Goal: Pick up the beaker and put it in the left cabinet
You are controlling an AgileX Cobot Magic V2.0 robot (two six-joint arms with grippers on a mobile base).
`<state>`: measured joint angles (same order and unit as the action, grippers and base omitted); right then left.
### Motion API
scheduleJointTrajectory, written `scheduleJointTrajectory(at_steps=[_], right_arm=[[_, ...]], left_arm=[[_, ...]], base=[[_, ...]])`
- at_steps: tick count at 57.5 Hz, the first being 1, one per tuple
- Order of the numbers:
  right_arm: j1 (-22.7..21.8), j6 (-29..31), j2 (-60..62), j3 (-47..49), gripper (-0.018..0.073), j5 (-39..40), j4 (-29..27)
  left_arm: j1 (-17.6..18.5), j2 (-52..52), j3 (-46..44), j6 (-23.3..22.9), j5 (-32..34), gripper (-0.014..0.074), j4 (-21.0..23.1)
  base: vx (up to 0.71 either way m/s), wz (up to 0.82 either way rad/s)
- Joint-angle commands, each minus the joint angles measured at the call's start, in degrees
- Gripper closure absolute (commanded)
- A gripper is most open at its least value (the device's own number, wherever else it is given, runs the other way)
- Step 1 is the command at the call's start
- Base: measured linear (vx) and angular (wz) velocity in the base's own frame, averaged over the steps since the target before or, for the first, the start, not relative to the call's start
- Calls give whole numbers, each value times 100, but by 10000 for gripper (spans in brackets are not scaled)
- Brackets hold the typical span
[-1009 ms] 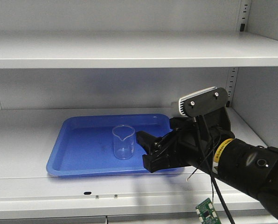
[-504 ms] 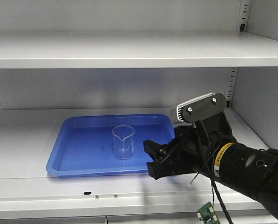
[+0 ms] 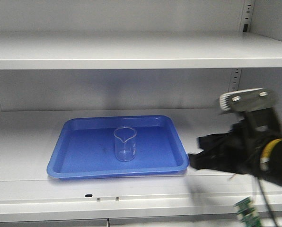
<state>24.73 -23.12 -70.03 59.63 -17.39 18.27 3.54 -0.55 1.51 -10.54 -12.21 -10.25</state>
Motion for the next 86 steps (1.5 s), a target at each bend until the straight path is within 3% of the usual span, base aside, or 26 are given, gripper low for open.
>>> scheduleJointTrajectory(at_steps=[1, 14, 24, 34, 40, 51, 61, 63, 68, 86], right_arm=[[-398, 59, 379, 163, 571, 114, -179], [-1201, 149, 1013, -27, 569, -389, -179], [-2043, 301, 1981, -1383, 568, 954, -179], [-2417, 391, 3148, -2790, 568, 1791, -190], [-2421, 778, 4006, -3588, 568, 1803, -348], [-2421, 1726, 5670, -4883, 568, 1803, -1250], [-2421, 2031, 7217, -5958, 567, 1793, -1320], [-2404, 2025, 7163, -6198, 566, 2032, -1299], [-2258, 1961, 7073, -6130, 564, 1524, -1303], [-2082, 1961, 7141, -6164, 564, 1637, -1303]], left_arm=[[10, -107, -54, -20, 457, 593, 26], [10, -107, -54, -20, 457, 593, 26], [10, -107, -54, -20, 457, 593, 26], [10, -107, -54, -20, 457, 593, 26], [10, -107, -54, -20, 457, 593, 26], [10, -107, -54, -20, 457, 593, 26], [10, -107, -54, -20, 457, 593, 26], [10, -98, -54, -20, 461, 593, 26], [10, -112, -54, -20, 427, 593, 26], [10, -107, -54, -20, 379, 593, 26]], base=[[0, 0], [0, 0], [0, 0], [0, 0], [0, 0], [0, 0], [0, 0], [0, 0], [0, 0], [0, 0]])
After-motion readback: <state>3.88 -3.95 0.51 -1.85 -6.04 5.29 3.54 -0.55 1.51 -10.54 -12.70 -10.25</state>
